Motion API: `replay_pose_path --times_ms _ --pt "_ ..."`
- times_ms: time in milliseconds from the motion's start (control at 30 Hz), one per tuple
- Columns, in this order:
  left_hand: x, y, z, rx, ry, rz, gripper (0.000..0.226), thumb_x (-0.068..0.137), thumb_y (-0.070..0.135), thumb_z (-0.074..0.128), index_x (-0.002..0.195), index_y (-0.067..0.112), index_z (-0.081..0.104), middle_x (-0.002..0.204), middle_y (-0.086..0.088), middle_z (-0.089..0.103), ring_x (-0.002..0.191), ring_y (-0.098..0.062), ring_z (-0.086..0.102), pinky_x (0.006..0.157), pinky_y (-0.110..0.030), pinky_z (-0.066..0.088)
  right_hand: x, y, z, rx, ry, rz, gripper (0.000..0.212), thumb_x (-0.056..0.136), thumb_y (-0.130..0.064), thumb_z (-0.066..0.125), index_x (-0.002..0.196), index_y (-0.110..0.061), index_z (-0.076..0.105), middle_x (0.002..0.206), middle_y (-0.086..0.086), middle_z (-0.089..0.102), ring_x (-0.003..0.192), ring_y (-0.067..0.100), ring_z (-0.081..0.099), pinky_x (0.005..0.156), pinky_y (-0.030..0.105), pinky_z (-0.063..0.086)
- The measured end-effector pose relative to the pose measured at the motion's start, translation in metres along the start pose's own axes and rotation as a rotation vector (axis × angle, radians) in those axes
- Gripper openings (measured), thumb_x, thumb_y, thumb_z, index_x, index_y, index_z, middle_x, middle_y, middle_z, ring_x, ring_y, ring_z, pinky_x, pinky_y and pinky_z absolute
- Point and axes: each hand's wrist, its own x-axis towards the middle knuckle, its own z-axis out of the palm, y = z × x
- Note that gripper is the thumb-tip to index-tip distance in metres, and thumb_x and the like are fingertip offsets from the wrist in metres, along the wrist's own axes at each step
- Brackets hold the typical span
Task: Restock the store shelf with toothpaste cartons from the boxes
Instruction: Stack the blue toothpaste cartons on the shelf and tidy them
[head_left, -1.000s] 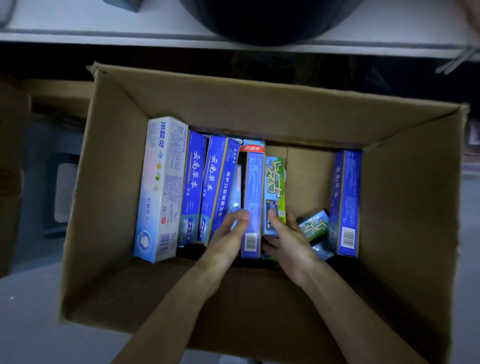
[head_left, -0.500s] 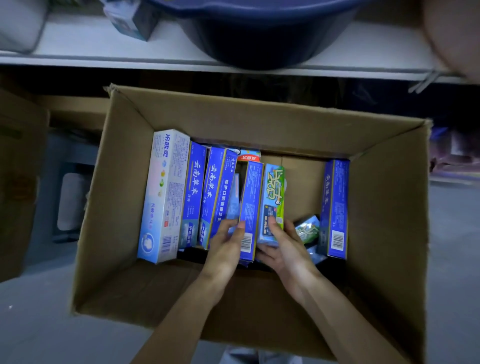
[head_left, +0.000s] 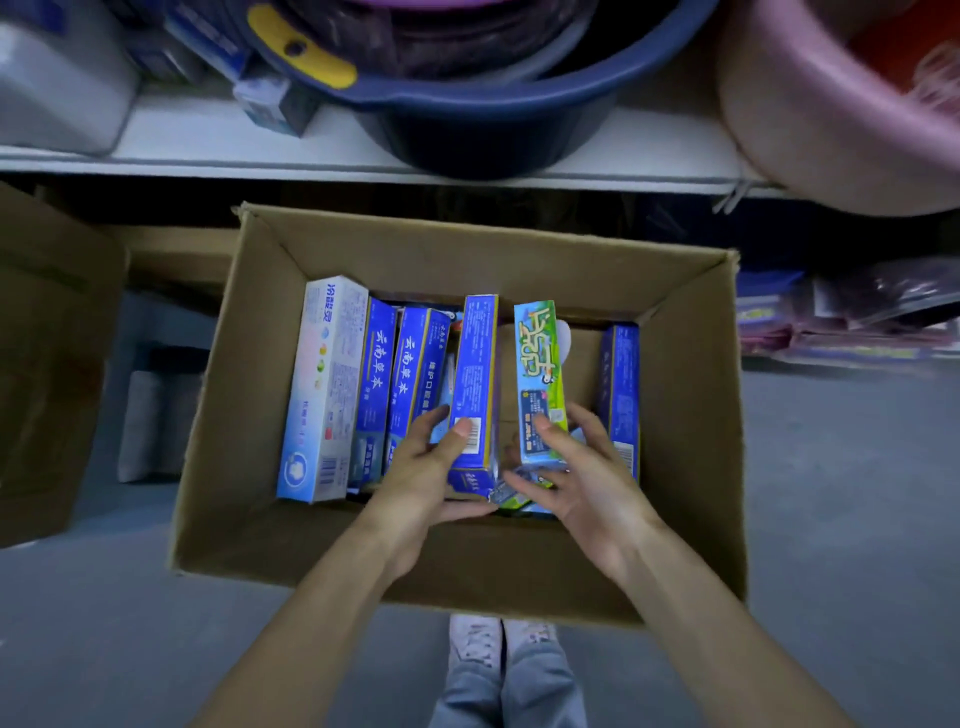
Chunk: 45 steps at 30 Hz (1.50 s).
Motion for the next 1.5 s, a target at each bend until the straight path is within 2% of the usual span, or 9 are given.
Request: replay_pose_path --times_ms 267,567,633,733,867,967,1167,1300,1500 --pt "-0.078 0.041 0.017 -0.068 -0.121 0.137 0.024 0.094 0.013 0.055 0.117 0.008 0.059 0.115 -0.016 0.068 0.091 -0.025 0.071 0.078 -0.043 0.059 -0.092 -0.044 0.021 -0.019 -0.163 -0.120 0.049 0.077 -0.002 0.067 0.121 -0.016 0.051 0.115 0.010 0.068 0.093 0.025 0.069 0.071 0.037 0.060" --pt "-0.233 0.076 0.040 -0.036 -0.245 0.313 0.053 0.073 0.010 0.072 0.123 0.002 0.058 0.121 -0.023 0.064 0.099 -0.037 0.067 0.076 -0.044 0.059 -0.241 -0.092 0.036 -0.067 -0.297 -0.317 0.035 0.084 -0.041 0.050 0.116 -0.027 0.056 0.098 -0.001 0.070 0.070 0.009 0.064 0.051 0.022 0.047" --pt "-0.271 0.080 0.052 -0.074 -0.270 0.336 0.054 0.073 0.012 0.067 0.125 0.001 0.055 0.121 -0.022 0.064 0.102 -0.038 0.066 0.076 -0.044 0.058 -0.275 -0.102 0.034 -0.057 -0.340 -0.320 0.031 0.089 -0.040 0.048 0.115 -0.025 0.056 0.103 0.003 0.070 0.075 0.012 0.067 0.060 0.028 0.051" --pt "-0.328 0.087 0.074 -0.131 -0.346 0.370 0.058 0.074 0.009 0.066 0.129 -0.003 0.051 0.123 -0.023 0.063 0.106 -0.038 0.065 0.078 -0.045 0.058 -0.332 -0.122 0.024 -0.069 -0.400 -0.334 0.047 0.080 -0.034 0.060 0.123 -0.018 0.054 0.113 0.009 0.068 0.090 0.021 0.068 0.076 0.039 0.053" --pt "-0.405 0.097 0.097 -0.220 -0.490 0.429 0.071 0.051 0.014 0.093 0.114 0.003 0.065 0.119 -0.024 0.065 0.096 -0.035 0.069 0.072 -0.043 0.058 -0.411 -0.153 0.011 -0.120 -0.472 -0.315 0.059 0.067 -0.027 0.071 0.119 -0.004 0.057 0.101 0.013 0.071 0.080 0.021 0.070 0.061 0.030 0.057" --pt "-0.460 0.109 0.110 -0.234 -0.562 0.474 0.080 0.045 0.015 0.096 0.116 0.002 0.063 0.120 -0.026 0.063 0.098 -0.037 0.068 0.071 -0.047 0.058 -0.470 -0.181 0.005 -0.146 -0.512 -0.394 0.066 0.058 -0.027 0.083 0.115 -0.002 0.058 0.094 0.015 0.071 0.078 0.022 0.071 0.059 0.032 0.058" --pt "-0.558 0.133 0.135 -0.188 -0.668 0.605 0.082 0.047 0.015 0.095 0.123 0.018 0.063 0.127 -0.020 0.061 0.101 -0.035 0.067 0.068 -0.046 0.059 -0.573 -0.221 0.008 -0.340 -0.497 -0.597 0.045 0.069 -0.026 0.069 0.108 -0.009 0.055 0.095 0.007 0.074 0.087 0.022 0.071 0.048 0.027 0.051" --pt "-0.603 0.151 0.161 -0.200 -0.760 0.681 0.082 0.042 0.008 0.096 0.116 0.028 0.067 0.116 -0.014 0.068 0.091 -0.034 0.070 0.063 -0.044 0.060 -0.624 -0.243 0.012 -0.352 -0.454 -0.709 0.045 0.072 -0.042 0.064 0.107 -0.016 0.053 0.075 -0.001 0.071 0.071 0.018 0.065 0.058 0.029 0.052" --pt "-0.643 0.174 0.203 -0.097 -0.818 0.758 0.084 0.043 0.012 0.096 0.119 0.027 0.065 0.117 -0.013 0.068 0.091 -0.033 0.070 0.070 -0.045 0.059 -0.677 -0.277 0.013 -0.311 -0.435 -0.857 0.034 0.092 -0.050 0.041 0.101 -0.020 0.055 0.064 -0.006 0.068 0.048 0.006 0.058 0.043 0.019 0.038"
